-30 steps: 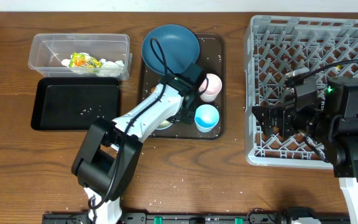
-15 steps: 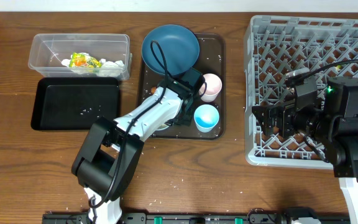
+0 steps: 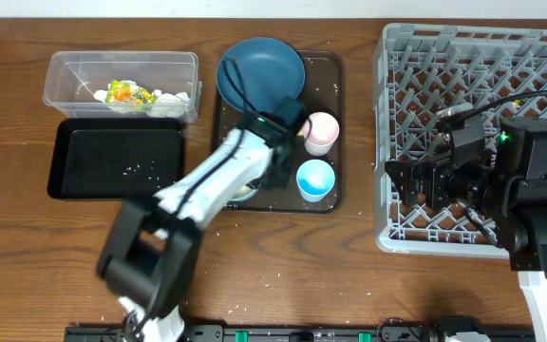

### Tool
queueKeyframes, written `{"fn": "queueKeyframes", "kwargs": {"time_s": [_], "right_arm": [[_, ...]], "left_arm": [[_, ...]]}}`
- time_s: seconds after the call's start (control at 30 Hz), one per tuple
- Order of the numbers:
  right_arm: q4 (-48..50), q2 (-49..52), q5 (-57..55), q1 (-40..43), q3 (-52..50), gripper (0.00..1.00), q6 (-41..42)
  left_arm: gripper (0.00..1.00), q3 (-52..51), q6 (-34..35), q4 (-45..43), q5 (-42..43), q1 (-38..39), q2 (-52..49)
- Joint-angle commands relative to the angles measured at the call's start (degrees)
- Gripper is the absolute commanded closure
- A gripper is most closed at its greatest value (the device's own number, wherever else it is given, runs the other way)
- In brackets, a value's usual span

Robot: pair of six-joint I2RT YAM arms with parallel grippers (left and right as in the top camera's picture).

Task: Sort waste into correct bins and load items into the dishwasher rack
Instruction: 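Tip the rice bowl over the black tray to pour out rice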

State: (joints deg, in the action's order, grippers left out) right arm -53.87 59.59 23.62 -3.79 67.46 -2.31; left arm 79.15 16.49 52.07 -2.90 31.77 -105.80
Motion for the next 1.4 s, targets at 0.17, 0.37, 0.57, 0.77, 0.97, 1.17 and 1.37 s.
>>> {"fn": "queueKeyframes", "kwargs": {"time_s": [0.17, 0.37, 0.57, 0.77, 0.97, 1.17, 1.37], "right_arm": [[0.66, 0.04, 0.46, -1.11, 1.05, 0.01, 0.61], [0.52, 0.04, 0.46, -1.11, 1.05, 0.01, 0.59], [0.13, 0.04, 0.46, -1.11, 1.05, 0.01, 0.61], [0.31, 0.04, 0.44, -1.11, 1.05, 0.01, 0.59], [0.33, 0.04, 0.44, -1.11, 1.05, 0.01, 0.59], [0.31, 0.07, 0.5, -1.14, 1.05, 0.01, 0.61], [-0.17, 0.04, 0.63, -1.11, 1.05, 0.01, 0.59]], "left_arm": [[0.94, 2.89, -0.74, 3.26, 4.17, -14.6, 14.71], [0.94, 1.84, -5.38, 3.61, 14.03, -29.86, 14.58], [0.94, 1.53, -9.44, 2.84, 27.06, -45.11, 12.0], [0.94, 1.51, -9.44, -1.2, 42.95, -55.65, 7.08], [0.94, 1.51, -9.46, -4.24, 53.2, -60.61, 1.97], [0.94, 1.31, -11.61, -4.24, 59.23, -61.46, -0.13], [0.94, 1.31, -11.8, -4.7, 67.21, -62.77, -1.31]]}}
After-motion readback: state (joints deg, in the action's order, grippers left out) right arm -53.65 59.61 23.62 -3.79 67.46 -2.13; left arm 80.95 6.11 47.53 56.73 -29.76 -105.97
